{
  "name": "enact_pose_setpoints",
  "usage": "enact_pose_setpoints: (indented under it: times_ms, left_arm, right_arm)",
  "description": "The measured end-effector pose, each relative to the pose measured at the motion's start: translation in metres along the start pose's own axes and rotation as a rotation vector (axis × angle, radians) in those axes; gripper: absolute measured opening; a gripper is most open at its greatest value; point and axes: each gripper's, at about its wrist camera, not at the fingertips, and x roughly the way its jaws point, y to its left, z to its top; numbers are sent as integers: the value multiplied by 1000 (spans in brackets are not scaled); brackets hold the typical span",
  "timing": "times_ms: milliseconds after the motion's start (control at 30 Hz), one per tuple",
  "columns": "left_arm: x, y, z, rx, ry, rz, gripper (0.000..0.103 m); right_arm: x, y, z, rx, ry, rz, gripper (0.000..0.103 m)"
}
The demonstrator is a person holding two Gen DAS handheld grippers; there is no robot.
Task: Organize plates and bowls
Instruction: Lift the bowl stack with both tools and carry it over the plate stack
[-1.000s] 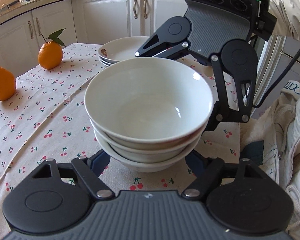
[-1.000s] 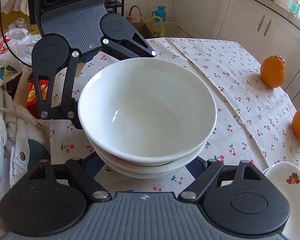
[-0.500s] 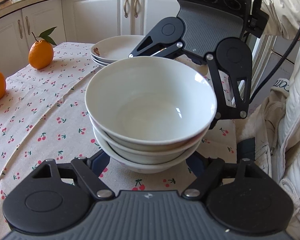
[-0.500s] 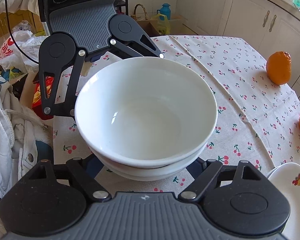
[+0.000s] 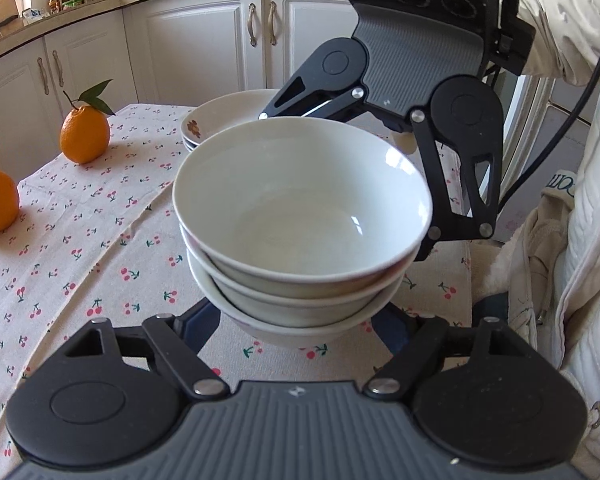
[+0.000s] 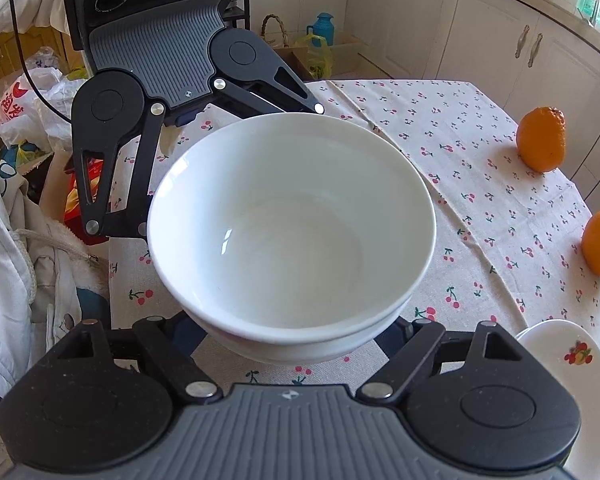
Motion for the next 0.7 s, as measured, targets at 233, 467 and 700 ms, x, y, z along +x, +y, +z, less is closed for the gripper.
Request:
enact_pose_setpoints:
  times_ms: [233,467,700]
  left_arm:
    - [10,-1,35,27,-29,12,82]
    - [36,8,79,86,-67,6,82]
    - [71,24,114,140,-95,-22,82]
  right_arm:
    - [-29,-16,-9,-14,-10,-41,88]
    - [-63,-47,-27,-5,-16,-108,88]
    - [-86,-85,-51,39,-8,-175,88]
